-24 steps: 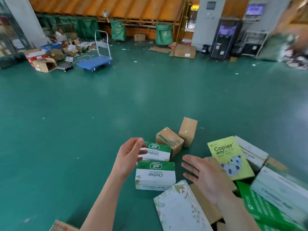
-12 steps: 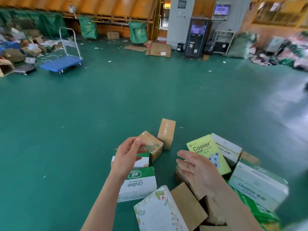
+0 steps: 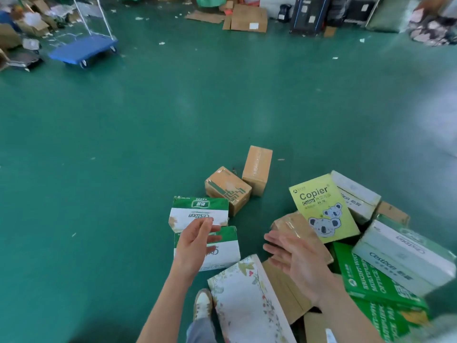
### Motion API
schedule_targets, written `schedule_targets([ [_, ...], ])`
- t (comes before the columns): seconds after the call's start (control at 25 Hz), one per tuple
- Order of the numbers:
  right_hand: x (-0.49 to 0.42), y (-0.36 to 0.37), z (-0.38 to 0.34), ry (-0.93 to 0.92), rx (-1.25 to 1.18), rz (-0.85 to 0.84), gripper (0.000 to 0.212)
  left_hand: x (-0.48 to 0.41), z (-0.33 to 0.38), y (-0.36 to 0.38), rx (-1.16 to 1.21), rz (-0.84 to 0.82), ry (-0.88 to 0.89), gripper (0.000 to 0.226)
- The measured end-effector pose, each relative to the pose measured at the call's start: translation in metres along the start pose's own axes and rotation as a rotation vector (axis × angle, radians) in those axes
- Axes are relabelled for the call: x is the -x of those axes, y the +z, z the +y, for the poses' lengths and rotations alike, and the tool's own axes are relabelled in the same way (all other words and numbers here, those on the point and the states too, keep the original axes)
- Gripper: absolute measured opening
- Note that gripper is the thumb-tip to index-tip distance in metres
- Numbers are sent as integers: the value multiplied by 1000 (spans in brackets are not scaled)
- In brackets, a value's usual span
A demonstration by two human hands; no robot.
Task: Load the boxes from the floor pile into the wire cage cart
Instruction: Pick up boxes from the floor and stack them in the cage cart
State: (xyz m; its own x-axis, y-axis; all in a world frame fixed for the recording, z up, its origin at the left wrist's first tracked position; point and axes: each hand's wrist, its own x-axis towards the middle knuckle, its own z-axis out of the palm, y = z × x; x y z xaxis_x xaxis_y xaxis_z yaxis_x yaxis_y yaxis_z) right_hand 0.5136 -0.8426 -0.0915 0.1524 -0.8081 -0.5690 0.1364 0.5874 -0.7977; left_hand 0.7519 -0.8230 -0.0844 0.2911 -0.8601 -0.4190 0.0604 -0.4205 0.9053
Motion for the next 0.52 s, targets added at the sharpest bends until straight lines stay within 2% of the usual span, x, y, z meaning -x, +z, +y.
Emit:
schedule_targets([
  [0.2,-78,41,38,131,-35,156,26,-83,-44,-16,-38,-57,-174,26],
  [0.36,-146,72,69,297,5,147,26,-149,-85,-30,-76,-45,-286,23],
  [0.52,-237,87,129,412,58,197,23,-228,-147,-39,-122,-30,-358,21],
])
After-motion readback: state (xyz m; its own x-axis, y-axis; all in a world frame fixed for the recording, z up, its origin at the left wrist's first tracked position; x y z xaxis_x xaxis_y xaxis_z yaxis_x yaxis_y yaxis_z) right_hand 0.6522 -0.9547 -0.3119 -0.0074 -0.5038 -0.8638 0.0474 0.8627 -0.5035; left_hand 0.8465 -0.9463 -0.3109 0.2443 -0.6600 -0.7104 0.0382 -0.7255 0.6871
